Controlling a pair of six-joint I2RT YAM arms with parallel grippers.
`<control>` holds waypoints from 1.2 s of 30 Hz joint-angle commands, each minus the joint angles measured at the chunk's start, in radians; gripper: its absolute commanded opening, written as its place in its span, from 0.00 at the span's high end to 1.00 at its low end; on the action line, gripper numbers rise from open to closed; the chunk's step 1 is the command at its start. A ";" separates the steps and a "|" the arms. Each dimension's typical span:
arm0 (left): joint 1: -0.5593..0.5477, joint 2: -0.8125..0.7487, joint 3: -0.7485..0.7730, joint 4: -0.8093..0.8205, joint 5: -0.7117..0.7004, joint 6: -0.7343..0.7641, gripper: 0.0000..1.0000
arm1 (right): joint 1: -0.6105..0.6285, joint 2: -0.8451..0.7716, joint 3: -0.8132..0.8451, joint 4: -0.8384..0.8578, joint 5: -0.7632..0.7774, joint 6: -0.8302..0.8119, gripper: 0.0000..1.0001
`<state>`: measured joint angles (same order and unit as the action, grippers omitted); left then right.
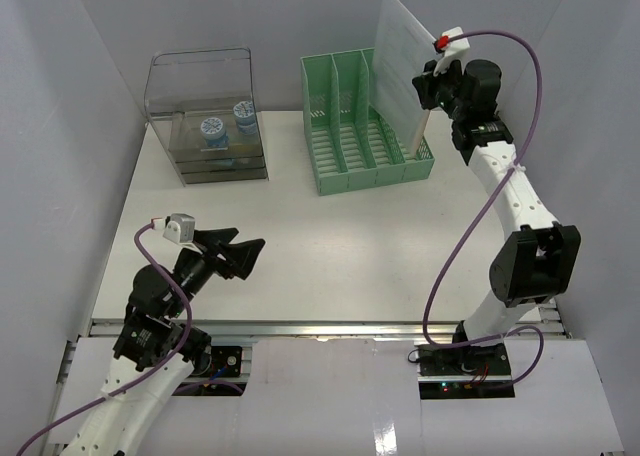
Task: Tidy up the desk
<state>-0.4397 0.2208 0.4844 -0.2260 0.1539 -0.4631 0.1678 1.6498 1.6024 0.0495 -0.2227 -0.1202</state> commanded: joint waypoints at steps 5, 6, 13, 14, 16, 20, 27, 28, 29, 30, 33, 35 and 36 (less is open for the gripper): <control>0.007 -0.004 -0.006 -0.012 -0.024 -0.016 0.02 | 0.033 0.078 0.005 0.247 0.015 0.090 0.92; 0.007 0.001 -0.006 -0.013 -0.025 -0.016 0.02 | 0.035 0.073 -0.028 0.287 0.009 0.095 0.92; 0.007 0.021 -0.020 0.007 -0.020 -0.018 0.02 | 0.036 0.054 -0.256 0.545 -0.038 0.067 0.92; 0.007 0.022 -0.020 0.008 -0.019 -0.019 0.02 | 0.036 0.056 -0.275 0.570 -0.048 0.064 0.92; 0.007 0.022 -0.020 0.009 -0.016 -0.019 0.02 | 0.036 0.057 -0.300 0.607 -0.069 0.055 0.92; 0.006 0.007 -0.018 0.005 -0.018 -0.019 0.02 | 0.036 0.070 -0.305 0.637 -0.111 0.062 0.92; 0.007 -0.005 -0.016 -0.010 -0.023 -0.019 0.02 | 0.036 0.048 -0.352 0.587 -0.150 0.040 0.74; 0.007 -0.003 -0.020 -0.010 -0.026 -0.020 0.02 | 0.036 0.042 -0.356 0.574 -0.153 0.025 0.64; 0.007 0.002 -0.020 -0.010 -0.029 -0.025 0.02 | 0.036 0.028 -0.362 0.557 -0.149 0.018 0.50; 0.007 0.007 -0.020 -0.009 -0.032 -0.030 0.02 | 0.035 0.013 -0.368 0.540 -0.143 0.013 0.35; 0.007 0.033 -0.017 -0.009 -0.042 -0.050 0.02 | 0.029 -0.038 -0.385 0.498 -0.103 -0.004 0.11; 0.007 0.059 -0.009 -0.007 -0.040 -0.064 0.02 | 0.014 -0.080 -0.384 0.443 -0.080 -0.014 0.03; 0.007 0.071 -0.005 -0.005 -0.038 -0.068 0.02 | 0.003 -0.099 -0.381 0.414 -0.077 -0.016 0.02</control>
<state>-0.4397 0.2425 0.4679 -0.2325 0.1298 -0.4998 0.2008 1.6783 1.2094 0.4961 -0.3352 -0.1029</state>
